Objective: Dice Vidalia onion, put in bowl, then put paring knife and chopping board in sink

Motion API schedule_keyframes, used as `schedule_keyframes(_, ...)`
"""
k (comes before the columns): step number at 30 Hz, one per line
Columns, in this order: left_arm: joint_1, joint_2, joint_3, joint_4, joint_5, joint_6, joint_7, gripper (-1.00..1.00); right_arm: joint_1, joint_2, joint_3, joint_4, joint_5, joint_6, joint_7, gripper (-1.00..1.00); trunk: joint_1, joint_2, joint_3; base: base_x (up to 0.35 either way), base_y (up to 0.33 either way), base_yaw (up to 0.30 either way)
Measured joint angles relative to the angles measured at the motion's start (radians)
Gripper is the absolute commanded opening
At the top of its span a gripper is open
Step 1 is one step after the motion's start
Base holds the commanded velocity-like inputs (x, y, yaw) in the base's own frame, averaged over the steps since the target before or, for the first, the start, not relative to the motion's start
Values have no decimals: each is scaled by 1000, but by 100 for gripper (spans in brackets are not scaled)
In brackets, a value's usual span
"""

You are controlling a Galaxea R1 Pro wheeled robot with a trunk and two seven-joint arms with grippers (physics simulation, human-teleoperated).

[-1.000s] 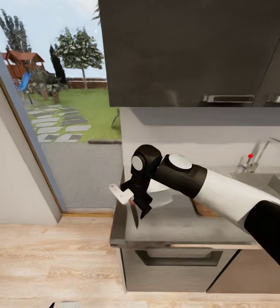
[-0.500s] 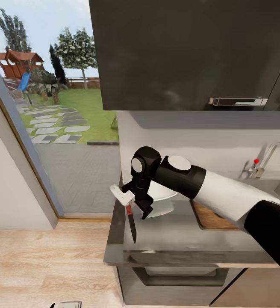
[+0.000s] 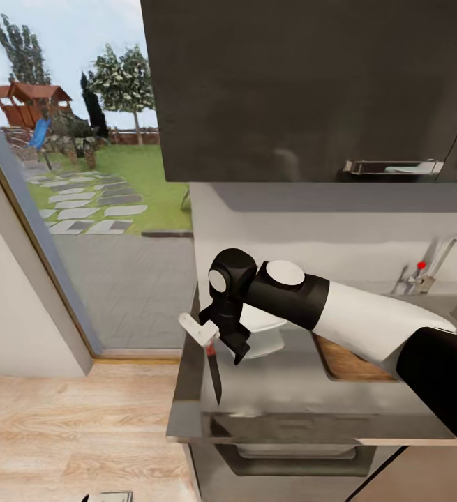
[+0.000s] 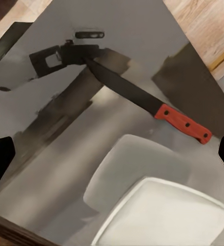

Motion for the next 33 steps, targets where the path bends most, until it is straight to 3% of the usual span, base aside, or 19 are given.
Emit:
schedule_keyframes(24,0,0,0,0,0,-5,0,100,0,-8,0,4,-1,0,-2,100,0,0,0,42,20,0)
schedule_keyframes(33,0,0,0,0,0,-5,0,100,0,-7,0,13,-1,0,-3,100,0,0,0,193,89,0)
